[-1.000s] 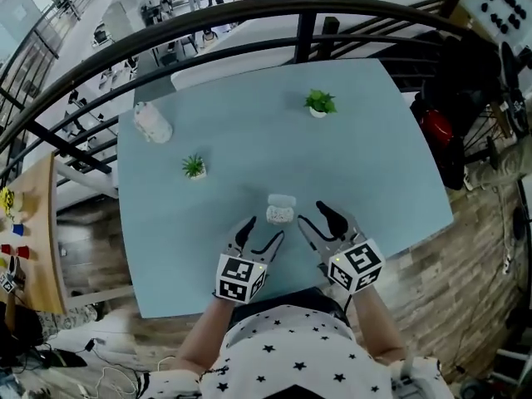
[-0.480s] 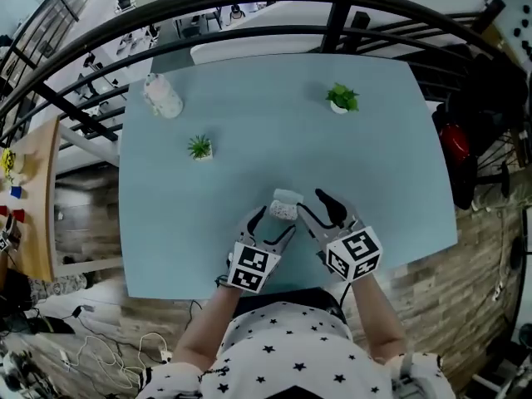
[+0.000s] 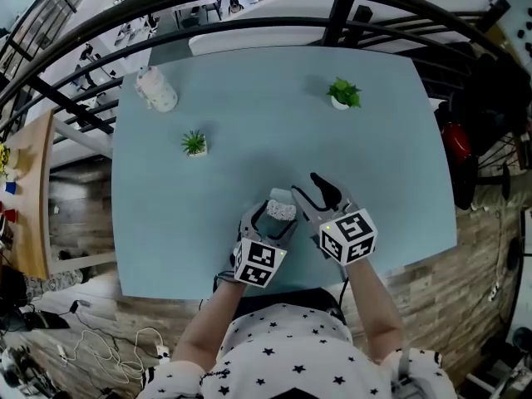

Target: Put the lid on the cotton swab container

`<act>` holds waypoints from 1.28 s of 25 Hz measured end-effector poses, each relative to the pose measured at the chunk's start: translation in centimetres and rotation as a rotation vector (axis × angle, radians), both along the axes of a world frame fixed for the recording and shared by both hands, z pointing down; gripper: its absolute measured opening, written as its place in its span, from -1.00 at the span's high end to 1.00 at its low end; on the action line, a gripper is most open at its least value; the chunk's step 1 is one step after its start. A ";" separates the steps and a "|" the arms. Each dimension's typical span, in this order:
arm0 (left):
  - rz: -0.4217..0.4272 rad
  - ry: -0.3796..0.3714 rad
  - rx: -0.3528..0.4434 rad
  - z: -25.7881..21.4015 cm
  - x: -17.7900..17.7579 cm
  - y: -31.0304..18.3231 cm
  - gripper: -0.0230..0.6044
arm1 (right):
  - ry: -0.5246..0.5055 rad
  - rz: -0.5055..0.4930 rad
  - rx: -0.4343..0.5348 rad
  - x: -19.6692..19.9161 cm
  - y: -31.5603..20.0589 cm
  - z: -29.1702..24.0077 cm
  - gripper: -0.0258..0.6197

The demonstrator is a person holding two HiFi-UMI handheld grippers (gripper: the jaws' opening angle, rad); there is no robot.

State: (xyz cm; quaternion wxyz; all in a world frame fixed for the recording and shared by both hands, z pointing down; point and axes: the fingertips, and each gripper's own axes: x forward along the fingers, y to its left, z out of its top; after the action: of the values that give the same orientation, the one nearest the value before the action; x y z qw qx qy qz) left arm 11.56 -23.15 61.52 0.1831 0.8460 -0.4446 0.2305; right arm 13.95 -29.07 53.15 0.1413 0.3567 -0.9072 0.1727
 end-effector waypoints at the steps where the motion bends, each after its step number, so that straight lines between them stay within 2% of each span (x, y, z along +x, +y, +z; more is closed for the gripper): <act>1: -0.003 -0.001 0.005 0.0 0.0 -0.1 -0.10 | 0.002 -0.001 -0.004 -0.1 -0.2 0.2 0.29; 19: -0.023 0.005 0.045 0.2 -0.3 -0.3 -0.10 | 0.036 -0.021 -0.051 -1.6 -1.5 2.1 0.29; 27: -0.028 0.002 0.042 0.4 -0.3 -0.4 -0.10 | -0.008 -0.025 -0.060 -1.6 -0.4 1.9 0.29; 32: -0.029 0.002 0.043 0.3 -0.3 -0.3 -0.10 | 0.033 -0.062 -0.068 -1.8 1.4 2.6 0.29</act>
State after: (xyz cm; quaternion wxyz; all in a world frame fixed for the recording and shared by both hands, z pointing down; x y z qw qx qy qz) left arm 11.30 -23.41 61.82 0.1688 0.8434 -0.4614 0.2175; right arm 12.10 -27.64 55.78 0.1738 0.3262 -0.9089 0.1932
